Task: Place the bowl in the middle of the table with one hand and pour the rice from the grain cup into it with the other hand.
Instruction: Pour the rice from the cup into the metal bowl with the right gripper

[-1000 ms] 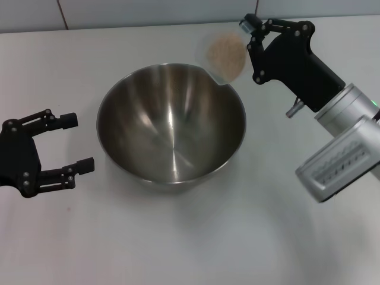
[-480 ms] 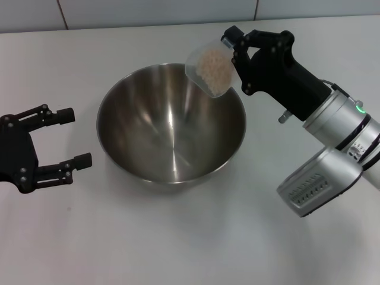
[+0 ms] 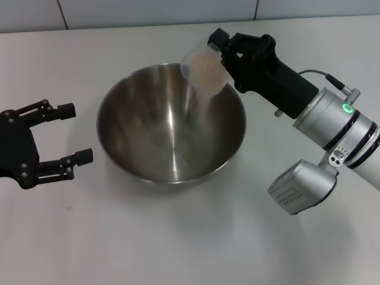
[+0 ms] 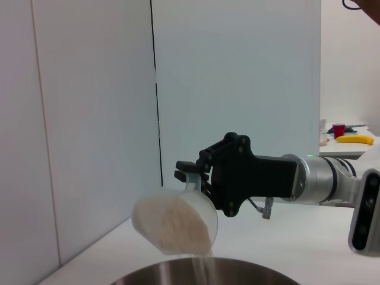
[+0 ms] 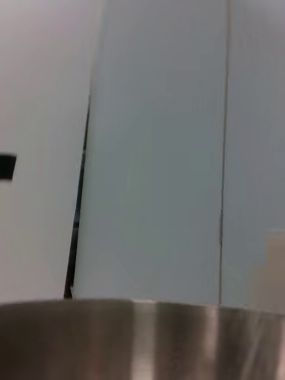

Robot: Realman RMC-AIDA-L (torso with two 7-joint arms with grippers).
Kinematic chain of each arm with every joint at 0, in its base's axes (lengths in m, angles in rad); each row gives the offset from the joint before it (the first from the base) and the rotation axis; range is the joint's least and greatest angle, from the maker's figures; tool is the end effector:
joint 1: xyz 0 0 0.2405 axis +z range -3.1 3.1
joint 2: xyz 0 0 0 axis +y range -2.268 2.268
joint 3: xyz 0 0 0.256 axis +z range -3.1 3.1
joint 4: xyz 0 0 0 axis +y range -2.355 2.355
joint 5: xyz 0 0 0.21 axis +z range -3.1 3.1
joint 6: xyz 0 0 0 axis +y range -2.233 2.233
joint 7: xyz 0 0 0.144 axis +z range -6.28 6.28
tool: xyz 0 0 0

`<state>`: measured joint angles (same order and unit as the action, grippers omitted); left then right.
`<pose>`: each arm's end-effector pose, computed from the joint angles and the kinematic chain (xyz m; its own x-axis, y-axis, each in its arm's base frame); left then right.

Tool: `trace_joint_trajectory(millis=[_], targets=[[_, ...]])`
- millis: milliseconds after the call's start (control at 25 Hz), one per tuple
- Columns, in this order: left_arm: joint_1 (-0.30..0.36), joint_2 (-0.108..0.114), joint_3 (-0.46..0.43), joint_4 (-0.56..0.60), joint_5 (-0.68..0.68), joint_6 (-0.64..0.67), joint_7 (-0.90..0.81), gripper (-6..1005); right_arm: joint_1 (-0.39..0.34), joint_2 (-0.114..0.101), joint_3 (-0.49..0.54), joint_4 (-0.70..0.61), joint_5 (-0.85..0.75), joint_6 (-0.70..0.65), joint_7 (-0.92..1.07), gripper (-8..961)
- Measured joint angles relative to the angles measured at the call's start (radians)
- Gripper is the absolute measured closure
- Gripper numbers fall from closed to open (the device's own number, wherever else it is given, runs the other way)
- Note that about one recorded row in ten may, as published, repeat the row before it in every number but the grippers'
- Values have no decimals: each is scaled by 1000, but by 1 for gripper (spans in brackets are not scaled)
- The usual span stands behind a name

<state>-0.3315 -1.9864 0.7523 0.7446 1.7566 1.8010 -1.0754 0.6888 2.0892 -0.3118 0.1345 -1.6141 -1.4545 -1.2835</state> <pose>-0.2863 0.2779 0.0588 0.8220 0.0037 0.5695 0.2011 -0.9374 -0.2841 0.2124 0.3365 -0.0655 0.4215 0.7205 0.5507 0.6289 0.2053 -0.7499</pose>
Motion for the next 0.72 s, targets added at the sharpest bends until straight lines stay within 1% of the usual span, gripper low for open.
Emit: trace_joint_trajectory(millis=[40,280,480,720], targets=[[-1,-5,-7,7,0,0,0,164,4,0,0,0,-3,4,-29,903],[-1,-9,-12,9,0,-3,0,164,10,0,-2,-2,-33,-2,-135,900],[-1,-9,-13,10,0,1,0,164,12,0,-2,-16,-66,-21,-170,898],[-1,-16,-20,10,0,1,2,164,12,0,-1,-19,-81,-14,-196,895]])
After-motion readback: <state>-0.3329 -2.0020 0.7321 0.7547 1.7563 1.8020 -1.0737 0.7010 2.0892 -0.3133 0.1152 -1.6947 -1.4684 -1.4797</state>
